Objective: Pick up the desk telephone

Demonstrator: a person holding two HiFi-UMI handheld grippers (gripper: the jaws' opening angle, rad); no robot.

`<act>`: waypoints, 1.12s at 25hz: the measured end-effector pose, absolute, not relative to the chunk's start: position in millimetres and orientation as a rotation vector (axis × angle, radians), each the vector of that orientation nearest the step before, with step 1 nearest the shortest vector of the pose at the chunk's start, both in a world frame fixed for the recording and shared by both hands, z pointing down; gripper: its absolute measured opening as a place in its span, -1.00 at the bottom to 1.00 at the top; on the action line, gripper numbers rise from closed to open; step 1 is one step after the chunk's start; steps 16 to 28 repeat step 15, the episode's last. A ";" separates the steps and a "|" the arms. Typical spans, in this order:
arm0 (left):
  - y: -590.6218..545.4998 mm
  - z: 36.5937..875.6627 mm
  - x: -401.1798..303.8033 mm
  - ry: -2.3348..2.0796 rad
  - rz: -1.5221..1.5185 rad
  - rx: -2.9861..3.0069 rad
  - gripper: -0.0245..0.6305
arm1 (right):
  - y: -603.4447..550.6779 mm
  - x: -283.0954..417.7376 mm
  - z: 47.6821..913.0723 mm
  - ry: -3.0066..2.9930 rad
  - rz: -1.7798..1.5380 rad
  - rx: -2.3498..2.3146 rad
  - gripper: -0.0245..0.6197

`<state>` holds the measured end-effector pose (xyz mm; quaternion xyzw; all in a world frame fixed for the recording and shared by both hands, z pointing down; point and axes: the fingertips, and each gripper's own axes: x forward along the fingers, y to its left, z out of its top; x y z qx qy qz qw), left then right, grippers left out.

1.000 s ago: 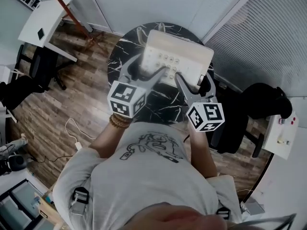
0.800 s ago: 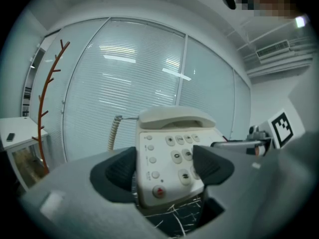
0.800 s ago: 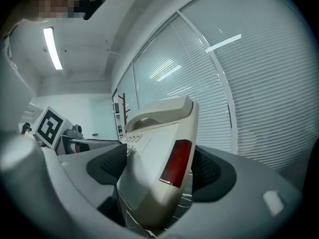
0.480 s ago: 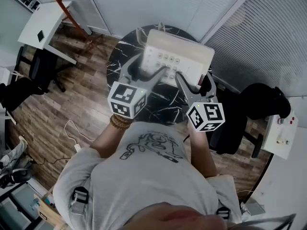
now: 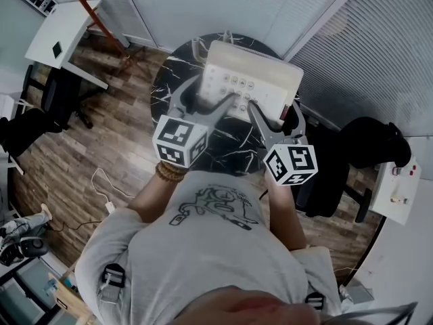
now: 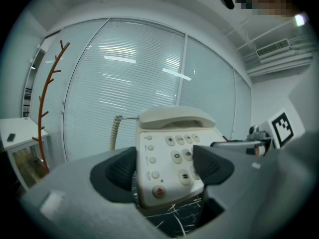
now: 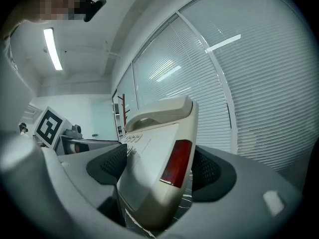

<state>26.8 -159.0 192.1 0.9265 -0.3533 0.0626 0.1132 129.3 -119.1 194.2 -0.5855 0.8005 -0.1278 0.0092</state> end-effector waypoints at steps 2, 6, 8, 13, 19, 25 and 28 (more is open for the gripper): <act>-159.0 192.1 26.6 -1.036 0.184 2.718 0.16 | -119.0 129.0 194.2 2.498 -0.402 -1.828 0.30; -157.8 192.2 28.2 -1.035 0.185 2.718 0.16 | -117.8 130.6 194.8 2.496 -0.406 -1.829 0.30; -157.6 192.4 29.4 -1.033 0.186 2.717 0.16 | -117.7 131.9 195.0 2.495 -0.409 -1.830 0.30; -159.3 193.2 26.7 -1.033 0.189 2.717 0.16 | -119.3 129.2 195.9 2.493 -0.412 -1.829 0.30; -159.9 193.7 24.9 -1.033 0.190 2.716 0.16 | -120.0 127.4 196.4 2.493 -0.414 -1.828 0.30; -159.9 193.7 24.9 -1.033 0.190 2.716 0.16 | -120.0 127.4 196.4 2.493 -0.414 -1.828 0.30; -159.9 193.7 24.9 -1.033 0.190 2.716 0.16 | -120.0 127.4 196.4 2.493 -0.414 -1.828 0.30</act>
